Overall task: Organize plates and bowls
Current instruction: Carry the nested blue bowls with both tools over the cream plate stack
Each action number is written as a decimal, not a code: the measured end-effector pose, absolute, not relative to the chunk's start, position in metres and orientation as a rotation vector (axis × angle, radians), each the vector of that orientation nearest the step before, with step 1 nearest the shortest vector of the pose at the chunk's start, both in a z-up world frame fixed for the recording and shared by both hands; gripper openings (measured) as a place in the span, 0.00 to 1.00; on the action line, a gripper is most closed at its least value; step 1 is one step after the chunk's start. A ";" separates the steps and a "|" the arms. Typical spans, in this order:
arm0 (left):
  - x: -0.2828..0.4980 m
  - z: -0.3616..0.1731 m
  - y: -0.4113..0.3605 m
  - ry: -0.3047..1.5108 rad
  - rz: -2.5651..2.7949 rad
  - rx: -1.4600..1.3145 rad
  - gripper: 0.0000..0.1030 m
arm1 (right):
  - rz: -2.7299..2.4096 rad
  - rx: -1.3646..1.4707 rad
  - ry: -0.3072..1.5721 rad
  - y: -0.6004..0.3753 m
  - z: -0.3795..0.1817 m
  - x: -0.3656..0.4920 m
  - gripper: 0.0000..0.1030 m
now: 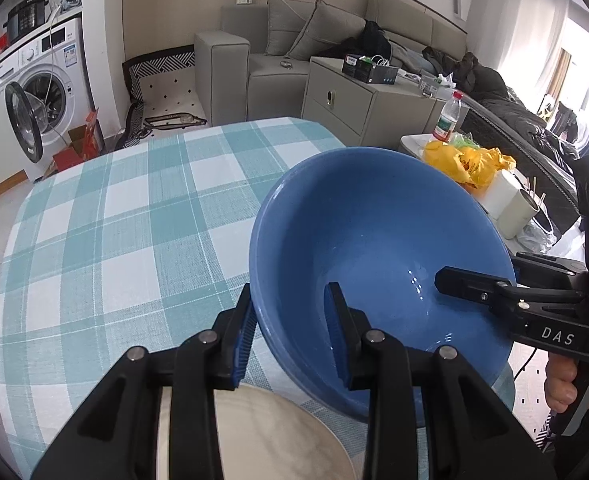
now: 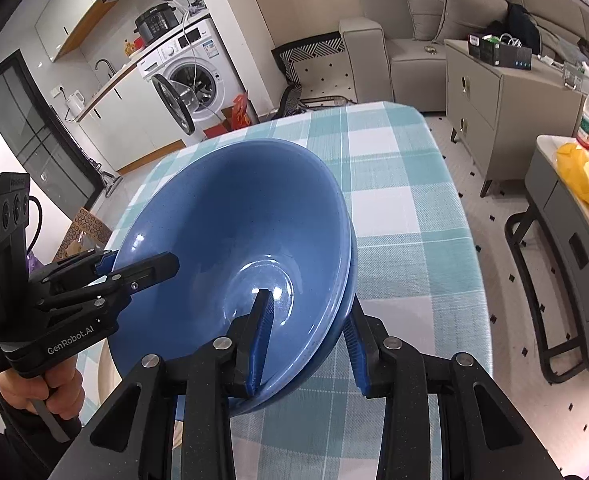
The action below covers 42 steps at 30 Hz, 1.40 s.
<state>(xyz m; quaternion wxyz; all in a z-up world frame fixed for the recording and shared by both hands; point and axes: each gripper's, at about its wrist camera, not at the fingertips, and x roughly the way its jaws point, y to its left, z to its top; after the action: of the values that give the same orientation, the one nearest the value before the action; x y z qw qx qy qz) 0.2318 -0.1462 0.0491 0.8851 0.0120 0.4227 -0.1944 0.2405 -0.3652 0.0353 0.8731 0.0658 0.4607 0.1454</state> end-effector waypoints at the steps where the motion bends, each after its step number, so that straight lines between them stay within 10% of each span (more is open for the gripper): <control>1: 0.229 0.052 -0.148 0.873 -0.405 0.027 0.31 | 0.301 0.136 0.955 -0.366 0.039 0.237 0.34; 42: 0.125 0.107 -0.080 0.715 -0.282 -0.017 0.31 | 0.396 0.015 0.857 -0.294 0.110 0.146 0.34</control>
<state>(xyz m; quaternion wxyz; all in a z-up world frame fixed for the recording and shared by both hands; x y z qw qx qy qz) 0.1248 -0.0801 0.1072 0.9271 -0.0085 0.3487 -0.1373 0.1461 -0.2940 0.1104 0.8906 0.0074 0.4128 0.1909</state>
